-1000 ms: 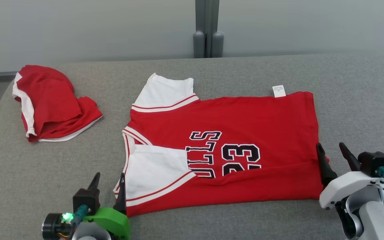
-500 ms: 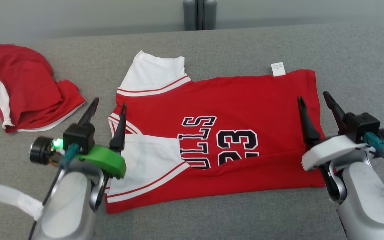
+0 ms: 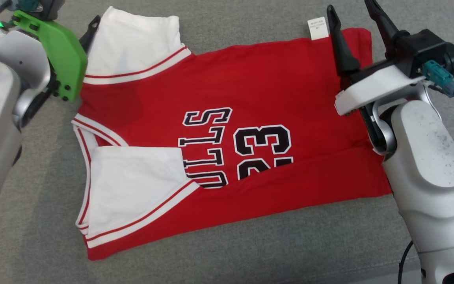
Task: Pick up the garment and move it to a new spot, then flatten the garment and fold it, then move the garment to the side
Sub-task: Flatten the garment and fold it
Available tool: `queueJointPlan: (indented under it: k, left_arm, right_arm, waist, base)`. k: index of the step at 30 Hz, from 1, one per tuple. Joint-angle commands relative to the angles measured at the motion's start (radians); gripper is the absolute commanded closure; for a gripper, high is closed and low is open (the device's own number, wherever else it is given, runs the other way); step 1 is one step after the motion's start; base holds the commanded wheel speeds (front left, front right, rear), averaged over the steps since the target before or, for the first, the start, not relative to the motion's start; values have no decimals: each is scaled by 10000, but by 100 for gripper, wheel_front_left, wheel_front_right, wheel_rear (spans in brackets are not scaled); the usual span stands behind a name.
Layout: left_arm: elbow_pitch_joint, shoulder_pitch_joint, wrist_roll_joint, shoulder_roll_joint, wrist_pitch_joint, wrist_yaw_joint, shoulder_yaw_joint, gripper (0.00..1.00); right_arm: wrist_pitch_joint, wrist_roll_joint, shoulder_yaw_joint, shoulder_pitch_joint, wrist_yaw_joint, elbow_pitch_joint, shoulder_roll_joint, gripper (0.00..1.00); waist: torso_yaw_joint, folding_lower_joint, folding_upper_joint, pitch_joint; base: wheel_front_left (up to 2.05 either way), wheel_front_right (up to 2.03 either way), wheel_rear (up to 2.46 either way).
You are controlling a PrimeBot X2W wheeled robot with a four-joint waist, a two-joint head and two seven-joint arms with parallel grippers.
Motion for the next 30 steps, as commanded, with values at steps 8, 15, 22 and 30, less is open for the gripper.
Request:
queueJointPlan:
  k: [8, 15, 22, 30]
  left_arm:
    - [156, -2016, -2179, 1869, 1482, -19, -2156, 0]
    - [782, -2898, -3007, 2112, 1428, -20, -2904, 0]
    - [1318, -3341, -3425, 2135, 1471, -20, -3703, 0]
    - [1640, -3304, -4419, 1876, 1976, -24, -4348, 100]
  right_arm:
    - [-145, 4, 481, -1051, 0, 255, 103, 0]
    - [-253, 34, 663, -1306, 0, 408, 121, 0]
    - [-354, -30, 731, -1365, 0, 581, 124, 0]
    - [-380, -98, 678, -1463, 0, 760, 23, 0]
  waist:
    - [-1425, -1, 0, 1652]
    - [-1711, -1, 0, 2041]
    - [-1826, -1, 0, 2154]
    - [-1712, -1, 0, 2086]
  base:
    - [0, 0, 0]
    - [0, 0, 0]
    - [0, 0, 0]
    - [0, 0, 0]
